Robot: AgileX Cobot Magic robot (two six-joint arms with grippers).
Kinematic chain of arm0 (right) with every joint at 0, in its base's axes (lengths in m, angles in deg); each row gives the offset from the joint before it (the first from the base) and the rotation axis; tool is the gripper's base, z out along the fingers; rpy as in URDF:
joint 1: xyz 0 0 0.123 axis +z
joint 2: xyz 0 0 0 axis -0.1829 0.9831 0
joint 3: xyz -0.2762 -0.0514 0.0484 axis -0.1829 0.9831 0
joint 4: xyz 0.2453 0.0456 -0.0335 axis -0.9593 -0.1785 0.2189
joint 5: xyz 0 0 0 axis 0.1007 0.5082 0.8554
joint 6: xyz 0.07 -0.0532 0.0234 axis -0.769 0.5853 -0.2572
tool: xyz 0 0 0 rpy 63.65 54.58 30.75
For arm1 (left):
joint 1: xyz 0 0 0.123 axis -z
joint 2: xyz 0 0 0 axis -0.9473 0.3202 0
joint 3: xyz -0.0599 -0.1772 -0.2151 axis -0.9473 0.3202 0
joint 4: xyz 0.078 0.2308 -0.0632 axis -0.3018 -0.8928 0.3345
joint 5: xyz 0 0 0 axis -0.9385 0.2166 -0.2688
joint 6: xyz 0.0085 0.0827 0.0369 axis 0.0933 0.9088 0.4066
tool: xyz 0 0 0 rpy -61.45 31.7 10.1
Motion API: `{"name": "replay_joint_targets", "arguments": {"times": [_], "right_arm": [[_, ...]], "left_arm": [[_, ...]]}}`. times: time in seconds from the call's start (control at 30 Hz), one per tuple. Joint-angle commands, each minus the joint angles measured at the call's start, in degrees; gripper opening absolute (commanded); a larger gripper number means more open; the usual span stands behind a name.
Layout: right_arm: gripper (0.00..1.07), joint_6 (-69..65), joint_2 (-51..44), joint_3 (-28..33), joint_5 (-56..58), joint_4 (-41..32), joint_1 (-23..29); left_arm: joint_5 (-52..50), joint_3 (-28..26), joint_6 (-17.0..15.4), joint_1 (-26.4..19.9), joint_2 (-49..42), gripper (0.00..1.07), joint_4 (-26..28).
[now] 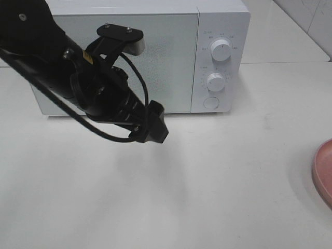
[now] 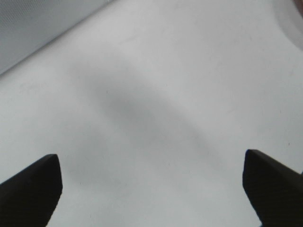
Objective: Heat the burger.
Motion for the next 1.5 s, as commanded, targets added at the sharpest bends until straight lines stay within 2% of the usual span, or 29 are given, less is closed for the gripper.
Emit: {"name": "replay_joint_targets", "arguments": {"times": [0.03, 0.1, 0.17, 0.2, 0.23, 0.27, 0.33, 0.37, 0.43, 0.47, 0.53, 0.57, 0.63, 0.67, 0.7, 0.73, 0.77, 0.8, 0.83, 0.9, 0.93, 1.0, 1.07, 1.17, 1.23, 1.43, 1.5], "right_arm": [[0.76, 0.5, -1.5, 0.1, 0.2, -0.1, -0.3], [0.76, 0.5, -1.5, 0.1, 0.2, -0.1, -0.3], [0.76, 0.5, -1.5, 0.1, 0.2, -0.1, -0.3], [0.76, 0.5, -1.5, 0.1, 0.2, -0.1, -0.3], [0.76, 0.5, -1.5, 0.1, 0.2, -0.1, -0.3], [0.76, 0.5, -1.5, 0.1, 0.2, -0.1, -0.3], [0.76, 0.5, -1.5, 0.1, 0.2, -0.1, -0.3], [0.76, 0.5, -1.5, 0.1, 0.2, -0.1, -0.3], [0.76, 0.5, -1.5, 0.1, 0.2, -0.1, -0.3], [0.76, 0.5, -1.5, 0.1, 0.2, -0.1, -0.3], [0.76, 0.5, -1.5, 0.1, 0.2, -0.1, -0.3], [0.76, 0.5, -1.5, 0.1, 0.2, -0.1, -0.3], [0.76, 0.5, -1.5, 0.1, 0.2, -0.1, -0.3], [0.76, 0.5, -1.5, 0.1, 0.2, -0.1, -0.3], [0.76, 0.5, -1.5, 0.1, 0.2, -0.1, -0.3], [0.76, 0.5, -1.5, 0.1, 0.2, -0.1, -0.3], [0.76, 0.5, -1.5, 0.1, 0.2, -0.1, -0.3], [0.76, 0.5, -1.5, 0.1, 0.2, -0.1, -0.3], [0.76, 0.5, -1.5, 0.1, 0.2, -0.1, -0.3], [0.76, 0.5, -1.5, 0.1, 0.2, -0.1, -0.3], [0.76, 0.5, -1.5, 0.1, 0.2, -0.1, -0.3], [0.76, 0.5, -1.5, 0.1, 0.2, -0.1, -0.3], [0.76, 0.5, -1.5, 0.1, 0.2, -0.1, -0.3], [0.76, 0.5, -1.5, 0.1, 0.2, -0.1, -0.3], [0.76, 0.5, -1.5, 0.1, 0.2, -0.1, -0.3], [0.76, 0.5, -1.5, 0.1, 0.2, -0.1, -0.3], [0.76, 0.5, -1.5, 0.1, 0.2, -0.1, -0.3]], "left_arm": [[8.6, 0.1, -0.6, -0.1, -1.7, 1.01, -4.0], [10.4, 0.1, -0.6, -0.1, -1.9, 1.01, -4.7], [17.8, 0.1, -1.1, -0.1, -2.8, 1.01, -9.2], [17.8, 0.1, -1.1, -0.1, -2.8, 1.01, -9.2], [18.8, 0.1, -1.9, -0.2, -2.9, 1.01, -10.1], [20.9, 0.1, -4.3, -1.1, -3.0, 1.01, -11.2], [21.9, 0.1, -4.9, -1.8, -3.0, 1.01, -11.3], [24.2, 0.1, -5.5, -4.2, -3.1, 1.01, -10.9], [25.1, 0.1, -5.4, -5.4, -3.2, 1.01, -10.4], [26.6, 0.3, -5.2, -8.2, -3.5, 1.01, -9.7], [27.4, 0.3, -5.1, -9.9, -3.8, 1.01, -9.6], [28.9, 0.3, -5.1, -13.3, -4.8, 1.01, -9.3], [29.6, 0.3, -5.1, -15.1, -5.4, 1.01, -9.2], [30.9, 0.7, -5.1, -18.5, -7.0, 1.01, -8.6], [30.9, 0.7, -5.1, -18.5, -7.0, 1.01, -8.6], [31.1, 2.2, -5.1, -22.1, -8.9, 1.01, -8.5], [31.1, 2.2, -5.1, -22.1, -8.9, 1.01, -8.5], [31.0, 3.3, -5.1, -24.2, -10.0, 1.01, -8.5], [30.8, 5.6, -5.4, -28.4, -12.3, 1.01, -7.8], [30.5, 6.6, -5.5, -30.0, -13.3, 1.01, -7.2], [30.3, 9.0, -5.5, -33.9, -16.1, 1.01, -5.2], [30.4, 9.8, -5.5, -35.2, -17.5, 1.01, -4.4], [31.2, 12.9, -5.5, -38.8, -21.8, 1.01, -3.4], [31.5, 14.7, -5.5, -40.1, -24.9, 1.01, -3.4], [30.4, 17.9, -5.5, -40.7, -30.3, 1.01, -3.8], [29.6, 24.9, -5.6, -40.7, -39.3, 1.01, -4.4], [29.5, 25.7, -5.6, -40.7, -40.5, 1.01, -4.3]]}}
